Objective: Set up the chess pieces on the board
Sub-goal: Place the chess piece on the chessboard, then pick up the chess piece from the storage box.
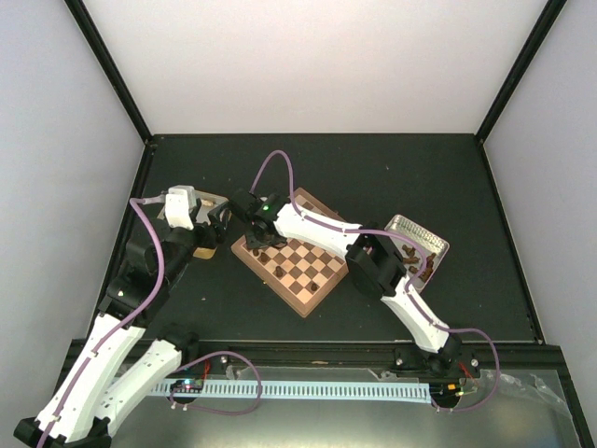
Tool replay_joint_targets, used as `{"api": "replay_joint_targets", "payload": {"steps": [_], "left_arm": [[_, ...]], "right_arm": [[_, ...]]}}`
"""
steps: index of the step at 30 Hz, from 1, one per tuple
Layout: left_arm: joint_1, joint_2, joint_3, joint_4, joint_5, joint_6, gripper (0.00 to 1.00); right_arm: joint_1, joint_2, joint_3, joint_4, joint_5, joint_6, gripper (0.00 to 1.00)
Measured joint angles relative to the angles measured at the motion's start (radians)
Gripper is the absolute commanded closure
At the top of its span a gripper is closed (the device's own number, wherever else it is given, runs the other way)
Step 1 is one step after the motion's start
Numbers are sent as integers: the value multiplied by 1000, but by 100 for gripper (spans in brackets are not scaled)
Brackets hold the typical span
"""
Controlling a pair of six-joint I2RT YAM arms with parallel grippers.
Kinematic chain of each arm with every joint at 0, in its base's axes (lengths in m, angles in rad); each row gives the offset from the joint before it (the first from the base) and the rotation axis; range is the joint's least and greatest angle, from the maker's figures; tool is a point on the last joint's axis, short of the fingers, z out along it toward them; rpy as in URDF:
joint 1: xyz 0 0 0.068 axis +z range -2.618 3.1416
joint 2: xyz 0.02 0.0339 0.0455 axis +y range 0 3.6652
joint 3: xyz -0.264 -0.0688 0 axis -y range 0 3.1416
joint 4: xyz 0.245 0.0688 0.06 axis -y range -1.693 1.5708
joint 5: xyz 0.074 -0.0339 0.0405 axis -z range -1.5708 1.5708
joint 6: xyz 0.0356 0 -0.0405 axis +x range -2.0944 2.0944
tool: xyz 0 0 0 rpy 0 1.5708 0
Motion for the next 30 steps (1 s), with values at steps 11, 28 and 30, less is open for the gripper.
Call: {"api": "replay_joint_targets", "payload": {"steps": [11,28,30], "left_arm": [[0,1,0,0,0,0,22],[2,44,0,11,56,-2,22],[2,53,0,13,65,-2,22]], "right_arm": [[-18,-223,-180,64,14,-6,67],[-533,-1086,-1187,195,146,54,62],[-601,-1136,-1272,209,138,67,62]]}}
